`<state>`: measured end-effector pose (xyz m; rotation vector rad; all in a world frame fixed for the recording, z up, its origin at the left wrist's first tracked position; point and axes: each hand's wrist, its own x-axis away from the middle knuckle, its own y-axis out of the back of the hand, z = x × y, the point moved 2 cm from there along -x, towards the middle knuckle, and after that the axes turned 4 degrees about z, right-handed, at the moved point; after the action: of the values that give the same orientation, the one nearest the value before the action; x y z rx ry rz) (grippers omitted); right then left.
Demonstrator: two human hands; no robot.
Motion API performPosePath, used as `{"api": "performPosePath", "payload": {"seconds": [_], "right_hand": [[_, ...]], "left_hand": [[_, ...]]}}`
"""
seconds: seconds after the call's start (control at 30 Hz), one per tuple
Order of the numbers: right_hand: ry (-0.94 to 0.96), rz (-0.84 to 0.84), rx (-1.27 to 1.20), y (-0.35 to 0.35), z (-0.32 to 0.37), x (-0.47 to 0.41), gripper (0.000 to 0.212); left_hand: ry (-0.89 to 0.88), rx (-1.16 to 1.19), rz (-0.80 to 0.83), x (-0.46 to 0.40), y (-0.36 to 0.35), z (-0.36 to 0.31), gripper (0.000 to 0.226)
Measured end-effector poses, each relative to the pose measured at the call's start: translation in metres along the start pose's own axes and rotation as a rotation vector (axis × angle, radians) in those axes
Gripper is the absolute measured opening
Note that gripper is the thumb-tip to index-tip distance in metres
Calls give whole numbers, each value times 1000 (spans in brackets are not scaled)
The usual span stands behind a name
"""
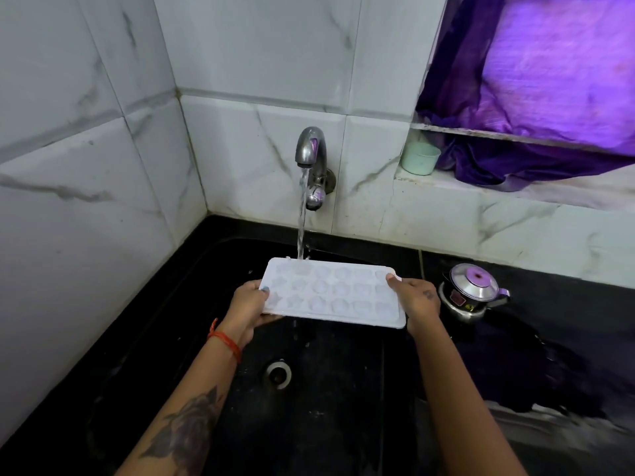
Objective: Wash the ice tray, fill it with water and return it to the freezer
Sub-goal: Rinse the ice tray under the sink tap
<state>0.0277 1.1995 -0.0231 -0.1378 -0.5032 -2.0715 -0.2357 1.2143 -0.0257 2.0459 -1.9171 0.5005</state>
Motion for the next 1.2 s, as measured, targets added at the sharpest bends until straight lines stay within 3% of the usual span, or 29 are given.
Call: {"api": "performPosePath", "payload": {"seconds": [0.1, 0.27, 0.53, 1.2], "right_hand": [[-16, 29, -19, 6, -3, -6, 18], [-51, 67, -27, 14, -6, -8, 9], [-38, 39, -56, 16, -8, -11, 24], [44, 217, 78, -50, 14, 9, 29]], "left_hand": [[0, 9, 33, -1, -10, 1, 30], [-35, 7, 80, -4, -25, -2, 37], [-70, 87, 111, -5, -29, -2, 36], [-87, 182, -141, -10, 34, -8, 32]]}}
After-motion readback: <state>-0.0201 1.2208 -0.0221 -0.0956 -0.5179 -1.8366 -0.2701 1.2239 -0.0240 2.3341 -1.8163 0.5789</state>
